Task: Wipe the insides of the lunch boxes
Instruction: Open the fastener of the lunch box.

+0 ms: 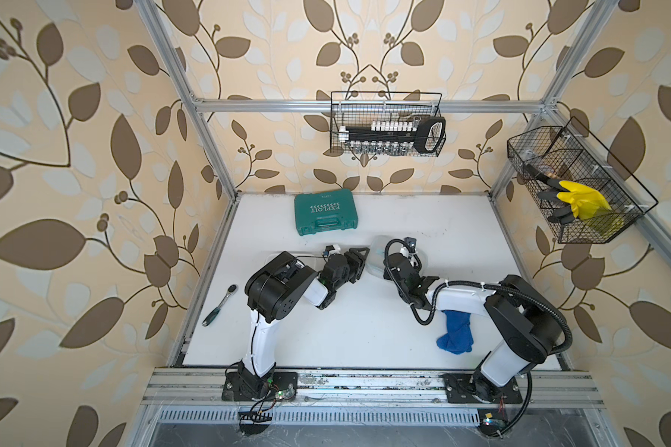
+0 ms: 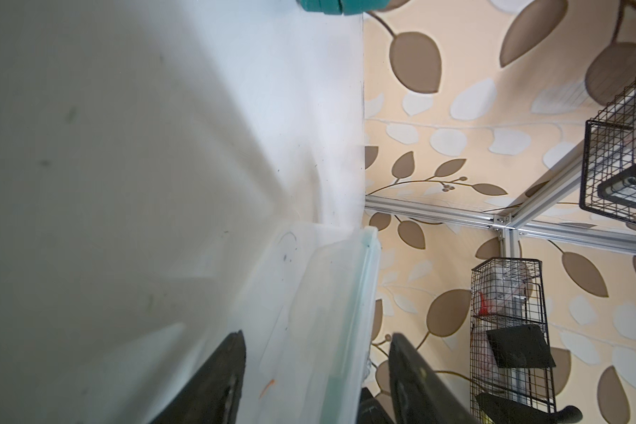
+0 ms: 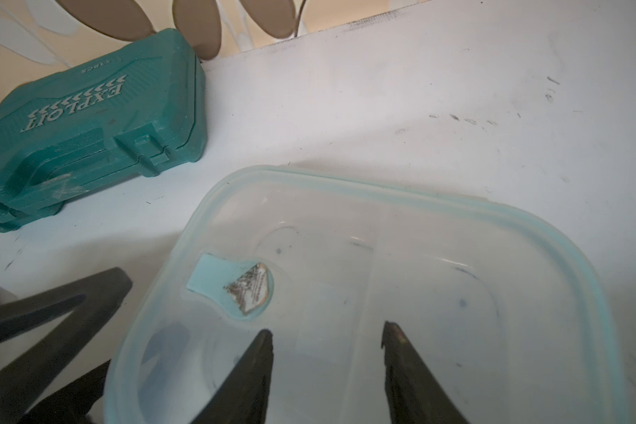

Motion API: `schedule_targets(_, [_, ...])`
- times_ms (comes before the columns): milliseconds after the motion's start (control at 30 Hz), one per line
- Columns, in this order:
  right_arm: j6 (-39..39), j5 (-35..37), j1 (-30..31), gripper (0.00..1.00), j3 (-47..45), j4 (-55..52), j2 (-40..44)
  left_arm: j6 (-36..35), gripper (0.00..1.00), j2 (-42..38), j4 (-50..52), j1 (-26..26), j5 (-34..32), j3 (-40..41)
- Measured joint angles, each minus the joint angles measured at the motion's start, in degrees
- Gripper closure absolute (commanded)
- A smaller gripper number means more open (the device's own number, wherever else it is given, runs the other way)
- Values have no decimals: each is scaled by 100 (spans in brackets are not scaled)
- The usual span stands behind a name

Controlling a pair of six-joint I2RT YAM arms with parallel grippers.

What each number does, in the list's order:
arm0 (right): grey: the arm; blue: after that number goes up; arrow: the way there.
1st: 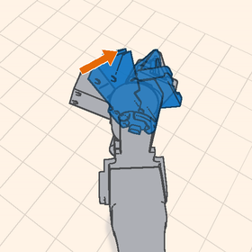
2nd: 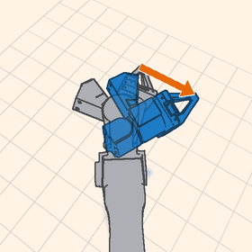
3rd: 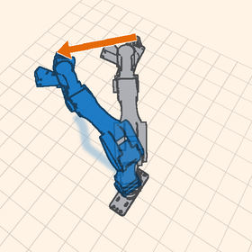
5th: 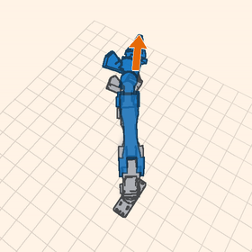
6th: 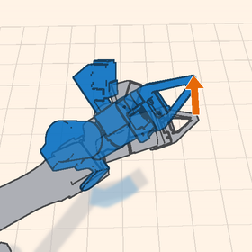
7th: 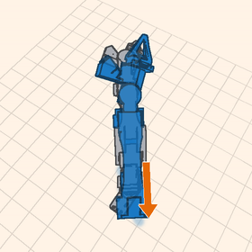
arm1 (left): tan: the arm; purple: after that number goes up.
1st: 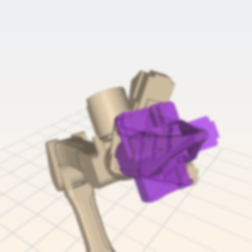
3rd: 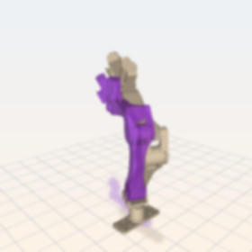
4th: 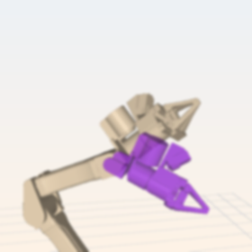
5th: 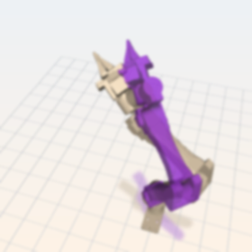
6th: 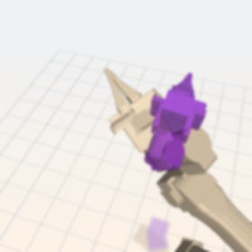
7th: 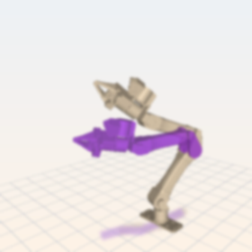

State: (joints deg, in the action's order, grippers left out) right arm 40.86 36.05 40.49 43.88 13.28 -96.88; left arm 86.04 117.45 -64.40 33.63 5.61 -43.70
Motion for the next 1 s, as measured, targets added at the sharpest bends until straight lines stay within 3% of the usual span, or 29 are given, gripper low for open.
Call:
schedule_targets(333, [-4, 0, 0, 51, 13, -35, 0, -63, 38, 498, -101, -138, 398, -562])
schedule_targets(467, [-4, 0, 0, 51, 13, -37, 0, -153, 53, 498, -142, -149, 452, -560])
schedule_targets(700, [-2, 11, 0, 51, 48, -81, -22, -201, 65, 498, -234, -149, 428, -525])
schedule_targets(933, [-4, 22, 0, 51, 61, -83, -33, -177, 94, 396, -546, -195, 146, -234])
schedule_targets(1000, [-2, 24, 0, 51, 79, -85, -42, -221, 96, 302, -586, -254, 140, -170])
